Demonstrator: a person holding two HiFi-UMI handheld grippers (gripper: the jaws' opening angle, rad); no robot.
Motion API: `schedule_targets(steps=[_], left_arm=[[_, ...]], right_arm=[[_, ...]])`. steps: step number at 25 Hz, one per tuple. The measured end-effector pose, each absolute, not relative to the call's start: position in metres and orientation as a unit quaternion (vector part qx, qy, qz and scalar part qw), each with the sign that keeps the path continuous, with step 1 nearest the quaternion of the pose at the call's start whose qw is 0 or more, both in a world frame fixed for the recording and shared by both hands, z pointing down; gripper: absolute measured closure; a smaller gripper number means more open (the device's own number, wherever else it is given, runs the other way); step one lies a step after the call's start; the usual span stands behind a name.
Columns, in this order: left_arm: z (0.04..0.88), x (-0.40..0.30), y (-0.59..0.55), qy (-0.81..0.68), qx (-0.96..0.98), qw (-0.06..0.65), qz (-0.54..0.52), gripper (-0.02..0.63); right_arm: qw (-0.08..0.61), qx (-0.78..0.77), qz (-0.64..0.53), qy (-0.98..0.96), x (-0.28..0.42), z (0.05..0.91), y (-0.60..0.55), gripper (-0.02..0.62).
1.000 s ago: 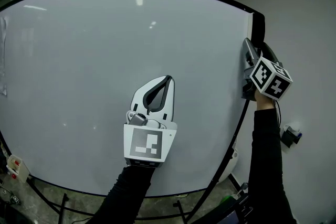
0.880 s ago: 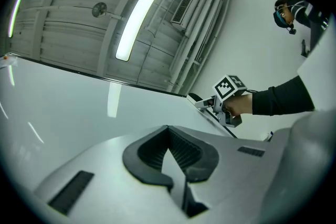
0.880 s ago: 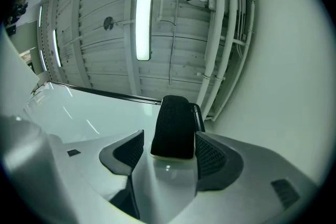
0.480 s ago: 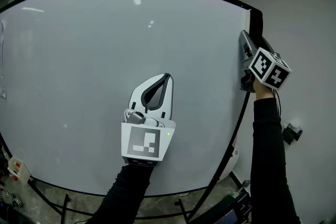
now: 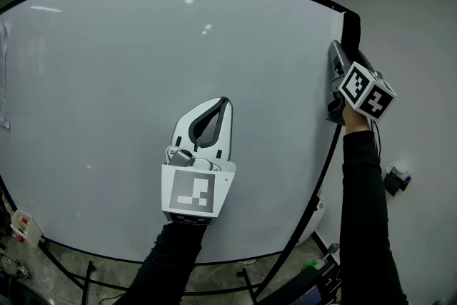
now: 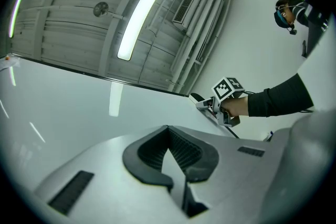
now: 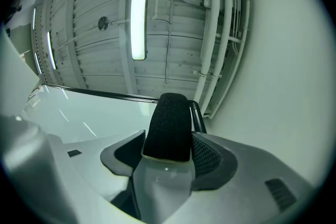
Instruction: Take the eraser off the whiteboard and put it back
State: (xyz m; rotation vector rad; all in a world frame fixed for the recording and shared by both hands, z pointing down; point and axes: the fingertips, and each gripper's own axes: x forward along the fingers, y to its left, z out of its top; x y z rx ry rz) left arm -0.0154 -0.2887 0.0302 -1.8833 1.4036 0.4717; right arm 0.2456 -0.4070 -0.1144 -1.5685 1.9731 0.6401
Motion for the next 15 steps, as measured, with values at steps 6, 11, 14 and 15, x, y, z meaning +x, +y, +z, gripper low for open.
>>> schedule_targets(steps=[6,11,14,15], left_arm=[[0.031,-0.019,-0.286,0.547,-0.733,0.364,0.179,0.600],[0.036,-0.019,-0.285,0.543,-0.737,0.361,0.179,0.600],[0.037,-0.016,-0.284,0.539,-0.741,0.357,0.180,0.600],[0.038,-0.015,-0.284,0.537,-0.743,0.356,0.181,0.600]], right_arm=[[0.261,-0.596,0.248,0.718,0.246,-0.110,-0.399,0.316],[0.252,-0.599,0.262,0.713,0.243,-0.094,-0.389,0.316],[0.249,-0.597,0.270,0.714,0.239,-0.086,-0.378,0.316],[0.248,-0.597,0.275,0.712,0.237,-0.083,-0.374,0.316]])
